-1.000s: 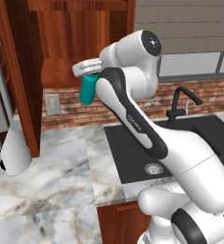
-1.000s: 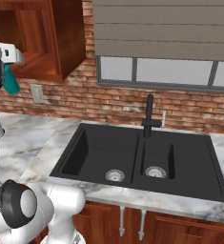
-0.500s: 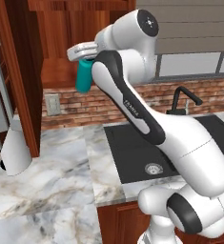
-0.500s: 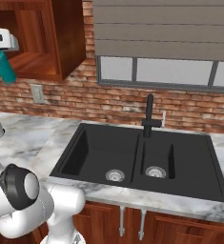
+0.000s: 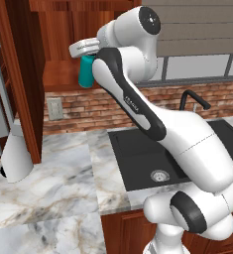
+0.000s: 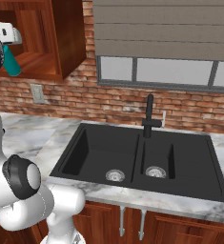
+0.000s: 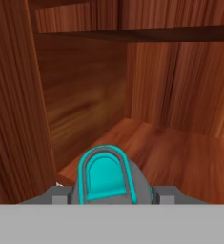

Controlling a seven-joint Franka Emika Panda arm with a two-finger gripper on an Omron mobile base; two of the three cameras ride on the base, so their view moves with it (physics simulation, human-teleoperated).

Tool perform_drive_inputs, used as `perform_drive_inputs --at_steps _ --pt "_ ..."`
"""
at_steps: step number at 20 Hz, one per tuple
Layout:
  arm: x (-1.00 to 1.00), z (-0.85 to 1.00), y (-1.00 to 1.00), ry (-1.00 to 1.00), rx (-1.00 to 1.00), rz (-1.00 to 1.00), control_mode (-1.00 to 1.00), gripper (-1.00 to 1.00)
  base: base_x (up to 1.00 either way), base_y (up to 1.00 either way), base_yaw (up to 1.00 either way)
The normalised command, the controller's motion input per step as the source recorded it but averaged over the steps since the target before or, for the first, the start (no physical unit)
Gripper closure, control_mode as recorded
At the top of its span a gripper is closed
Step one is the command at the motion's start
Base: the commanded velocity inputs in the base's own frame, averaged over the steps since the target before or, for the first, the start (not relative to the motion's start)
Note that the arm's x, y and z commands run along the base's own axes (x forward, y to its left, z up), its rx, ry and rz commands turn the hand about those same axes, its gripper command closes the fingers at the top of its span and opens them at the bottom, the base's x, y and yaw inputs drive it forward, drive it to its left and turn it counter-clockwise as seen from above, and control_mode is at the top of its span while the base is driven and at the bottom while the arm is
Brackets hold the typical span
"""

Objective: Sort all alcoholic drinks to one cabinet, and non-alcoholic drinks to the other.

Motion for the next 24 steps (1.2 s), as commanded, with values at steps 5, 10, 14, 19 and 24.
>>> perform_drive_inputs --at_steps 5,10,14,19,24 --pt "0.18 0.00 0.00 -0.13 -0.01 0.00 -1.00 1.00 0.00 0.00 0.00" --pt "0.40 0.00 0.00 -0.02 0.00 0.00 -1.00 1.00 0.00 0.00 0.00" --pt "0.43 0.00 0.00 0.00 0.00 0.00 -1.00 1.00 0.00 0.00 0.00" --pt "0.42 0.00 0.00 0.00 0.00 0.00 -1.00 1.00 0.00 0.00 0.00" --pt "0.32 0.00 0.00 0.00 0.00 0.00 -1.00 1.00 0.00 0.00 0.00"
